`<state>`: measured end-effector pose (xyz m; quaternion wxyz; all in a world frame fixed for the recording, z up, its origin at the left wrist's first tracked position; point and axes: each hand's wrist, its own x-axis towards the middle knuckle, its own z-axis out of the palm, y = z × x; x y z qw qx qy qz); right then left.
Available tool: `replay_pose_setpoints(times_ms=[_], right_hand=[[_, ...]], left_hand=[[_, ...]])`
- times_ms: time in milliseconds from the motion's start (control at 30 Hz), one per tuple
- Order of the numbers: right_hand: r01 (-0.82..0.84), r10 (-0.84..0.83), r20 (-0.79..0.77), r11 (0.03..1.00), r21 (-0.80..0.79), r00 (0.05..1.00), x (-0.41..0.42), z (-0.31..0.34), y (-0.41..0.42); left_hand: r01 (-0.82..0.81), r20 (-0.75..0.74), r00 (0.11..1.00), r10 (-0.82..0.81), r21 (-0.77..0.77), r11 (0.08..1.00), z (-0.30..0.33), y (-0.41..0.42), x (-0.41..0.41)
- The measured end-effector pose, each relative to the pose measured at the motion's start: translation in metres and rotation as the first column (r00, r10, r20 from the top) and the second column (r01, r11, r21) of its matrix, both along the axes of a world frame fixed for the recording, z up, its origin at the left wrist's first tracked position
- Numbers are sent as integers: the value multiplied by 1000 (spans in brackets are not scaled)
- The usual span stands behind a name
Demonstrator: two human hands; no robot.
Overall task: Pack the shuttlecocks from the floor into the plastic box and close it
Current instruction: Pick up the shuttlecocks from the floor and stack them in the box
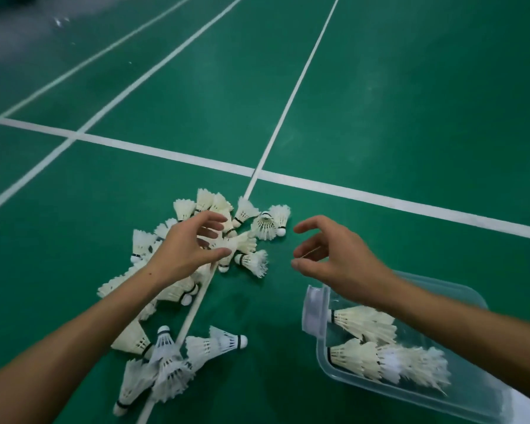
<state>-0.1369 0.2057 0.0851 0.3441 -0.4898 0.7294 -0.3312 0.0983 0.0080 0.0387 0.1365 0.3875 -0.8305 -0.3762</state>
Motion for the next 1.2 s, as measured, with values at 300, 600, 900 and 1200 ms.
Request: replay_pose_setpoints(times_ms=[300,600,900,1200], right_hand=[[26,-20,-51,994,106,998,45,-83,-87],[254,-234,-107,935,247,966,67,-150,-118],[323,-321,-51,916,238,946,55,-161,-115],[238,-232,-59,964,117,971,37,-92,-83]], left_hand=[[87,221,973,-60,-112,990,-53,-41,27],[354,491,851,-183,-280,893,-77,-37,-52],[390,550,791,-267,-118,913,-84,-54,-70],[201,318,938,-136,-181,963,-67,-44,-55]])
